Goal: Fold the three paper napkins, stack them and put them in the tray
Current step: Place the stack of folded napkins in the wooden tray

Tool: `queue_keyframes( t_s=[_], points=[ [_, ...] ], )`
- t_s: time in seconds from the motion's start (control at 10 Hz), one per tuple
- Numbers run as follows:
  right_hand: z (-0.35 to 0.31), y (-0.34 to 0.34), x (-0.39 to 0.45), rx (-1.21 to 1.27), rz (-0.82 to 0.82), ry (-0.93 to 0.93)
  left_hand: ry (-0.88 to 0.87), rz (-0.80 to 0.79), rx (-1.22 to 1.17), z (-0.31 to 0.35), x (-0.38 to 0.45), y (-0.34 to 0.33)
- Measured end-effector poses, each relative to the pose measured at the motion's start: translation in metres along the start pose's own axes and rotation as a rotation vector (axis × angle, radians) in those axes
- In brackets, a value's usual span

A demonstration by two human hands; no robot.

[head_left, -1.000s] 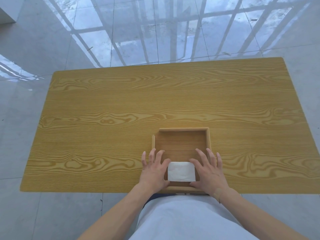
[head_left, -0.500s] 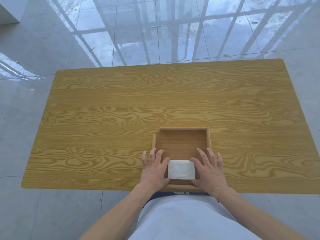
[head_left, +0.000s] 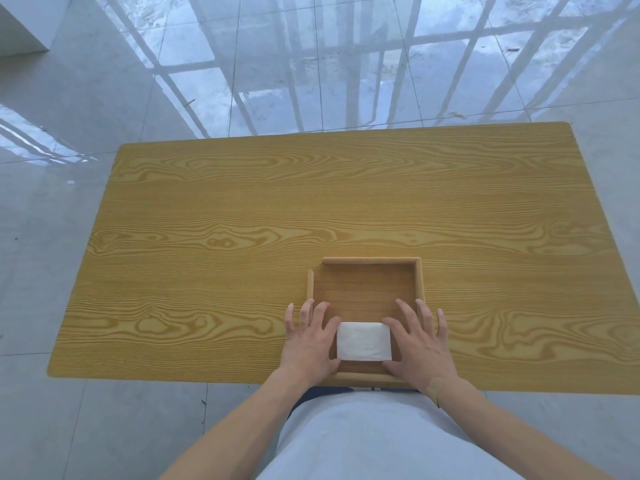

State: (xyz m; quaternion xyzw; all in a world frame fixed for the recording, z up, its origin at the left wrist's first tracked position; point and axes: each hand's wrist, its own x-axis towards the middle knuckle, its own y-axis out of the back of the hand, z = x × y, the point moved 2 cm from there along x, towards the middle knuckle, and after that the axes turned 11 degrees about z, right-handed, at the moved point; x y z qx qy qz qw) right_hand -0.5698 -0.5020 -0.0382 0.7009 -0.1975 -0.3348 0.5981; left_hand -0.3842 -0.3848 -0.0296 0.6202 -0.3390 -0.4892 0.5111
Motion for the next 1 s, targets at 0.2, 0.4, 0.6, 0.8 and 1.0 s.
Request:
queue_keyframes(
  t_s=[0.2,0.4,0.6,0.8,1.0],
  points=[
    [0.001,-0.002,0.001,0.106,-0.006,0.011,0.002,-0.001,0.016,0.0,0.0,-0.001],
    [0.003,-0.002,0.0,0.126,-0.006,0.017,0.008,-0.004,0.025,-0.001,0.0,-0.002],
    [0.002,-0.001,0.0,0.102,-0.003,0.023,0.002,-0.007,0.017,0.0,0.0,0.0],
    [0.004,0.001,0.0,0.107,-0.033,0.016,0.016,-0.025,-0.026,-0.002,0.001,0.001],
    [0.011,0.03,0.001,0.246,-0.003,0.008,0.005,0.023,-0.213,-0.009,0.004,0.021]
  ],
)
